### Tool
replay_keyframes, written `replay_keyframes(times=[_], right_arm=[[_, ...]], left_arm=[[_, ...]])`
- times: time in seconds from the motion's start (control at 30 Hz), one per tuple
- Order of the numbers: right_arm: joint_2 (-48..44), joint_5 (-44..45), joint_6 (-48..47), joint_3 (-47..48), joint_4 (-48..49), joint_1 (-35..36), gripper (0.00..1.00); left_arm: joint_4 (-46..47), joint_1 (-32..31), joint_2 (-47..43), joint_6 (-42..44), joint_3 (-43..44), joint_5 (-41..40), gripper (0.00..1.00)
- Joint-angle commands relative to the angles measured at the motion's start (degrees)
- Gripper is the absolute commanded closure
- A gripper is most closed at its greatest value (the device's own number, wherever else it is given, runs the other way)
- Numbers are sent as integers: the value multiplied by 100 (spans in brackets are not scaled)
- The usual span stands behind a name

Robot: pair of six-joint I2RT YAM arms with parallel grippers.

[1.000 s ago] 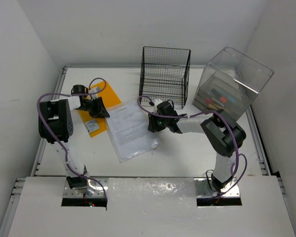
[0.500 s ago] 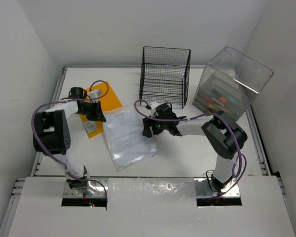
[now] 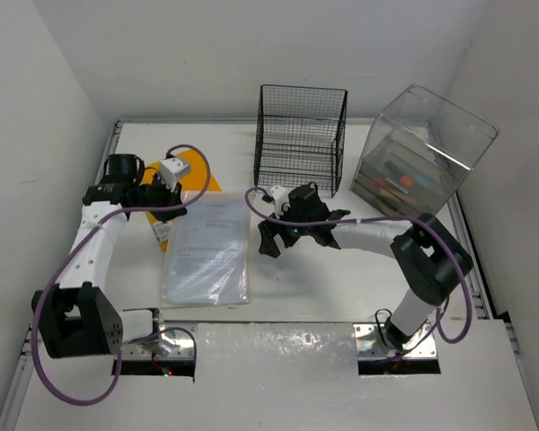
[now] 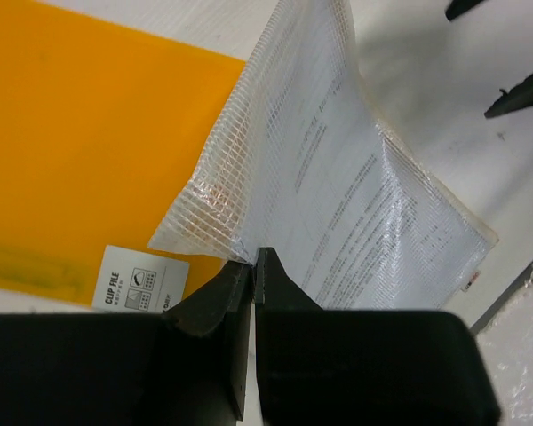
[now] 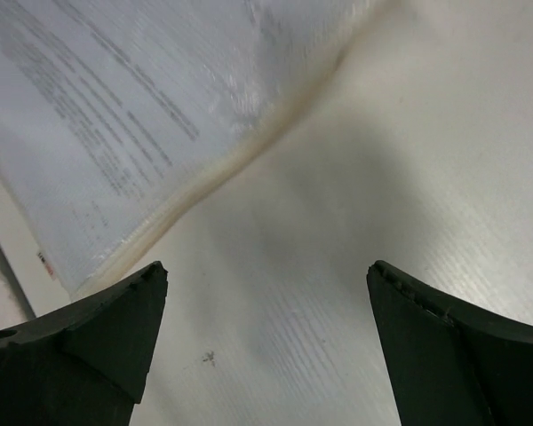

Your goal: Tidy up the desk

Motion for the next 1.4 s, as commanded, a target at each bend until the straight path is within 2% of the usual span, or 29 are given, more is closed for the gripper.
replay_keyframes(times=[0.0, 0.1, 0.27, 0.53, 0.63, 0.67, 0.87, 0.97, 1.0, 1.03, 1.07, 1.1, 1.17, 1.27, 1.3, 1.37], right_arm=[[-699, -345, -646, 148, 141, 0, 9], [-1183, -354, -788, 8, 351, 0, 4], [-1211, -486, -472, -54, 1149, -131, 3], [-815, -1293, 1066, -275, 3013, -826, 5], [-508, -1995, 1268, 24, 3304, -782, 14], [-429, -2189, 1365, 85, 3514, -756, 22], [-226, -3051, 1638, 25, 4174, -571, 50], [-357, -3114, 1586, -212, 4359, -553, 83], [-480, -3061, 1498, -239, 4299, -562, 100], [-551, -3035, 1402, -257, 4037, -562, 100], [-630, -3026, 1140, -257, 3869, -562, 100], [-778, -3017, 981, -257, 3502, -562, 100], [-937, -2999, 541, -204, 3114, -553, 100], [-1254, -2912, -179, -73, 2191, -562, 100], [-1324, -2859, -416, -3, 1553, -562, 100], [-1500, -2622, -971, 208, 978, -545, 100]], left_arm=[[-242, -130, -470, 794, 41, 533, 100], [-497, -148, -786, 1155, 164, 1093, 100], [-356, -156, -1305, 856, 278, 1499, 100], [-489, -156, -1429, 804, 437, 1851, 100], [-428, -156, -1411, 725, 428, 1983, 100], [-401, -156, -1411, 690, 428, 2018, 100], [-173, -148, -1402, 478, 410, 2106, 100], [-76, -156, -1332, 408, 410, 1993, 100], [-58, -148, -1280, 373, 419, 1940, 100], [-102, -156, -1236, 416, 454, 1887, 100], [-189, -156, -1139, 608, 498, 1773, 97], [-355, -165, -1078, 714, 551, 1694, 77], [-514, -165, -964, 986, 569, 1474, 53], [-524, -174, -892, 1146, 595, 1123, 37], [-515, -183, -892, 1172, 708, 1035, 32], [-541, -191, -919, 1216, 919, 867, 27]])
